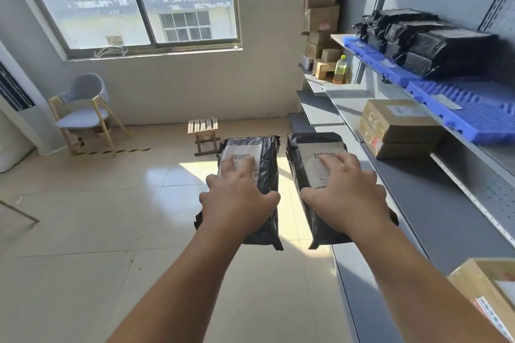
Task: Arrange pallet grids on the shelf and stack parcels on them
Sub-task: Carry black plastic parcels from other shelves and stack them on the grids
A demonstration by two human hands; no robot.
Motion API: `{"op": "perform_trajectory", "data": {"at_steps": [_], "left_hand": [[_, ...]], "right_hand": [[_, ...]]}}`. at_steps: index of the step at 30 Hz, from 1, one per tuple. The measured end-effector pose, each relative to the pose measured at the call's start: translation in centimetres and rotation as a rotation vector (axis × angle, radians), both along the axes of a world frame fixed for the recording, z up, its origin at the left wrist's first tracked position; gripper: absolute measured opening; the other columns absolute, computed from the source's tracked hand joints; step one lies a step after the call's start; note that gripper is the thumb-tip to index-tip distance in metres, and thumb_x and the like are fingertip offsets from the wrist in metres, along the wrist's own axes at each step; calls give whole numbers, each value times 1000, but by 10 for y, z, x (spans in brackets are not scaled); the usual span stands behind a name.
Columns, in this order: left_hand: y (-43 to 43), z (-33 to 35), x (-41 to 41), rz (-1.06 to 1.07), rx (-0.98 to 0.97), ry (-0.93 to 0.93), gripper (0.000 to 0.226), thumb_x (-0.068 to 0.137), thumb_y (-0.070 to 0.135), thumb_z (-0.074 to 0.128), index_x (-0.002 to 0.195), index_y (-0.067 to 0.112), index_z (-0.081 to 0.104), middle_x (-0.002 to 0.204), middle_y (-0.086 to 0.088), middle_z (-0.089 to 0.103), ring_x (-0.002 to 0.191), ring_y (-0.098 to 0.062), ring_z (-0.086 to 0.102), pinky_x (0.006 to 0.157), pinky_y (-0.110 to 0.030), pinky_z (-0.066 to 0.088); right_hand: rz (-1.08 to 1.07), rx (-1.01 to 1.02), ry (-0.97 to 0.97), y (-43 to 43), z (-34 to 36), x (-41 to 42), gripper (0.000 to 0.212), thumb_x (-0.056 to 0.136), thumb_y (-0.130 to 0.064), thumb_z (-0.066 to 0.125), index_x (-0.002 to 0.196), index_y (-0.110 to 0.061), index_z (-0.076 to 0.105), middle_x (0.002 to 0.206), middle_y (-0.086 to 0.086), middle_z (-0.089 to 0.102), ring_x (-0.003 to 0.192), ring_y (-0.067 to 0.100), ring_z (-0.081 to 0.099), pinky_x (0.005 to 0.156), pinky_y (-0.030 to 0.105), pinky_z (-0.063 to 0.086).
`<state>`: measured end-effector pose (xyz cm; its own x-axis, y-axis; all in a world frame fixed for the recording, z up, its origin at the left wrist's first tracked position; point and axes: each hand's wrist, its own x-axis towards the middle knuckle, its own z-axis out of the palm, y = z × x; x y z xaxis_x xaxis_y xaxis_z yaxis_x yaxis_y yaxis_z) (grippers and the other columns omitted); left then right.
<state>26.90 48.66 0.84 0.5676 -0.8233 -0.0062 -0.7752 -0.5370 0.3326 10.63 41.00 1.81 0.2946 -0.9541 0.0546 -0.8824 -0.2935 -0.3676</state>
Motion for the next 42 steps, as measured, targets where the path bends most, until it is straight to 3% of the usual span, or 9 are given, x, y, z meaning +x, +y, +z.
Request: {"op": "perform_trajectory", "data": {"at_steps": [24, 33, 42], "left_hand": [[-383, 29, 123, 19, -84, -18, 76, 80, 60, 60, 147, 44, 28, 161, 5, 20, 137, -34, 32, 102, -51, 40], [-534, 38, 180, -205, -161, -5, 74, 78, 63, 59, 144, 45, 30, 159, 5, 22, 133, -38, 37, 98, -54, 45], [-668, 66, 205, -516, -235, 18, 69, 77, 59, 61, 140, 47, 34, 157, 6, 24, 128, -37, 39, 96, -51, 43]], "right_hand": [[29, -69, -33, -391, 21, 129, 78, 77, -60, 57, 149, -38, 34, 151, -6, 33, 118, 31, 43, 95, 45, 45], [-149, -125, -19, -497, 39, 162, 75, 79, -59, 57, 148, -38, 35, 151, -7, 33, 115, 30, 44, 93, 45, 45], [-483, -172, -37, -567, 74, 178, 69, 80, -51, 61, 145, -39, 40, 153, -13, 29, 122, 33, 41, 95, 45, 39]]}}
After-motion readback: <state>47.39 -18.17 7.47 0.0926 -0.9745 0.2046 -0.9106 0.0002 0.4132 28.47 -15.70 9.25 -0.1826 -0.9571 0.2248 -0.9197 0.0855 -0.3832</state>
